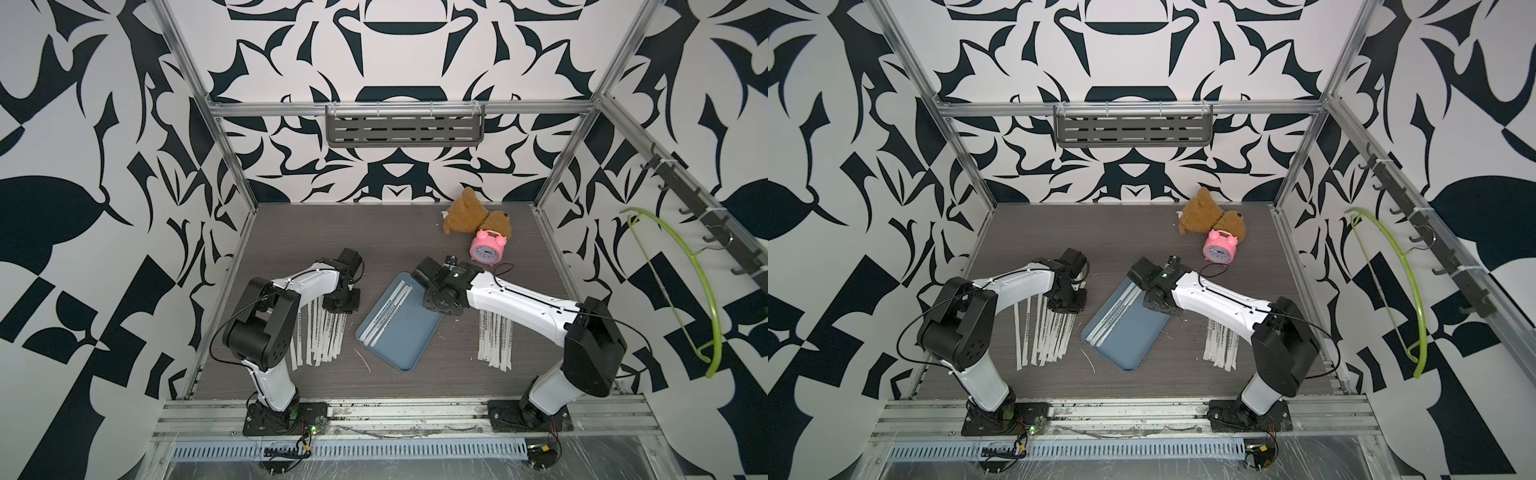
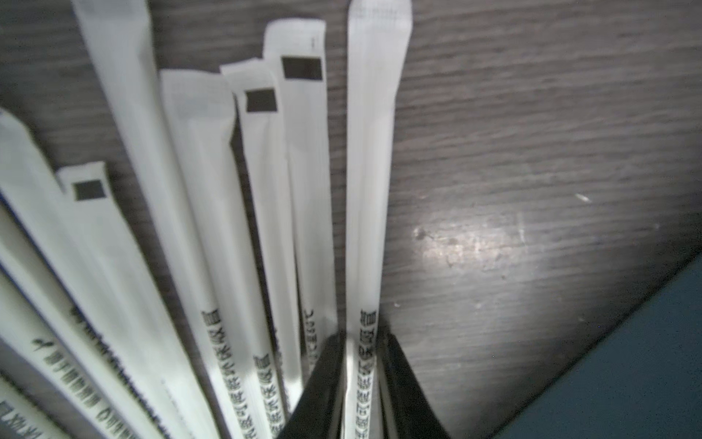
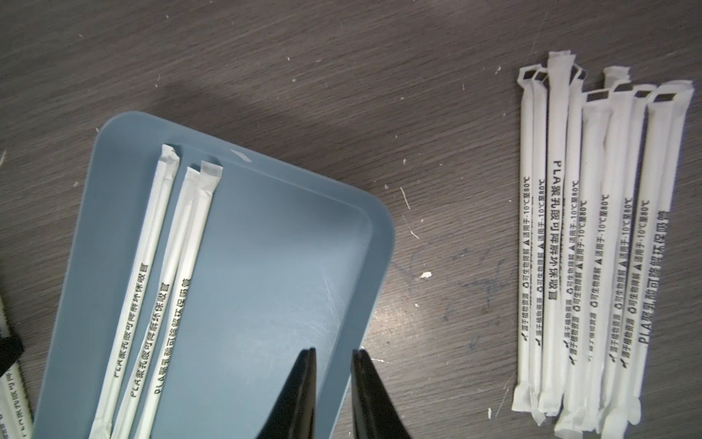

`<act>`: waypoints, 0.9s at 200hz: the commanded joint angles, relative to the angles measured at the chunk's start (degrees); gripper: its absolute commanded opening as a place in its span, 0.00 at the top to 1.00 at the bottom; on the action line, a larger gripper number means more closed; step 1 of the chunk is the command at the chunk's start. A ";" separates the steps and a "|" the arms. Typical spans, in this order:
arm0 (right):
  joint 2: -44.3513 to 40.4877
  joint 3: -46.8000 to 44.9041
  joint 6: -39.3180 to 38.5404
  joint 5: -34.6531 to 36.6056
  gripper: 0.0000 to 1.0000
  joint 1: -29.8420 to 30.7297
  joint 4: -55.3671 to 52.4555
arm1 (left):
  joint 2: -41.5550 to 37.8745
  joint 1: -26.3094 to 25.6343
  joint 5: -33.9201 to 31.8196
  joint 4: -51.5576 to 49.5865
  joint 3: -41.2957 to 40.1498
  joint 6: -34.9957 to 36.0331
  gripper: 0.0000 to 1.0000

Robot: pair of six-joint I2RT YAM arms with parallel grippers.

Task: Put the straws into the storage box
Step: Pick up the straw from the center of the board, then place the straw in the storage box.

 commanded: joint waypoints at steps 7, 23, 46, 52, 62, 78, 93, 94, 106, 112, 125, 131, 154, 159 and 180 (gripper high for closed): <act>-0.55 0.14 -0.52 1.72 0.78 -0.19 -0.04 | 1.85 -0.39 -0.80 -1.05 1.36 0.47 0.81; -0.46 0.18 -0.62 1.78 0.78 -0.16 0.01 | 1.80 -0.66 -0.87 -1.08 1.62 0.55 0.85; -0.64 0.02 -0.61 1.86 0.78 -0.16 0.00 | 0.28 -0.83 -1.41 -1.92 2.79 0.79 0.87; -0.64 -0.04 -0.49 1.86 0.78 -0.17 0.02 | -0.16 -0.81 -1.57 -2.30 3.21 0.96 0.88; -0.73 -0.16 -0.48 1.86 0.78 -0.17 0.07 | -0.89 -0.83 -1.77 -2.87 3.89 1.19 0.89; -0.58 -0.28 -0.58 1.86 0.78 -0.17 0.08 | -2.04 -0.83 -1.76 -3.78 4.59 1.52 0.89; -0.60 -0.35 -0.65 1.71 0.78 -0.18 0.17 | -3.35 -0.77 -1.84 -4.68 5.11 1.53 0.90; -0.62 -0.35 -0.65 1.69 0.78 -0.17 0.20 | -3.42 -0.80 -1.85 -4.71 5.17 1.53 0.90; -0.64 -0.35 -0.74 1.76 0.79 -0.20 0.20 | -4.78 -0.79 -2.33 -6.07 6.14 1.71 0.90; -0.73 -0.35 -0.83 1.85 0.79 -0.23 0.19 | -5.66 -0.81 -2.47 -6.72 6.85 1.77 0.90; -1.17 -0.35 -1.05 2.07 0.79 -0.54 -0.09 | -8.04 -0.89 -2.55 -7.90 8.75 1.89 0.91; -1.56 -0.50 -1.29 2.13 0.79 -0.83 -0.19 | -9.23 -1.29 -1.91 -7.91 9.63 2.05 0.91; -3.92 -1.40 -3.73 2.19 0.80 -2.71 0.20 | -13.03 -8.47 1.35 -5.18 11.00 3.08 0.92; -4.70 -1.77 -4.16 2.60 0.80 -3.18 0.26 | -13.04 -10.36 2.69 -4.28 10.99 3.12 0.92; -7.99 -3.42 -5.39 3.04 0.80 -6.58 0.35 | -10.59 -16.07 8.42 0.36 10.41 2.08 0.92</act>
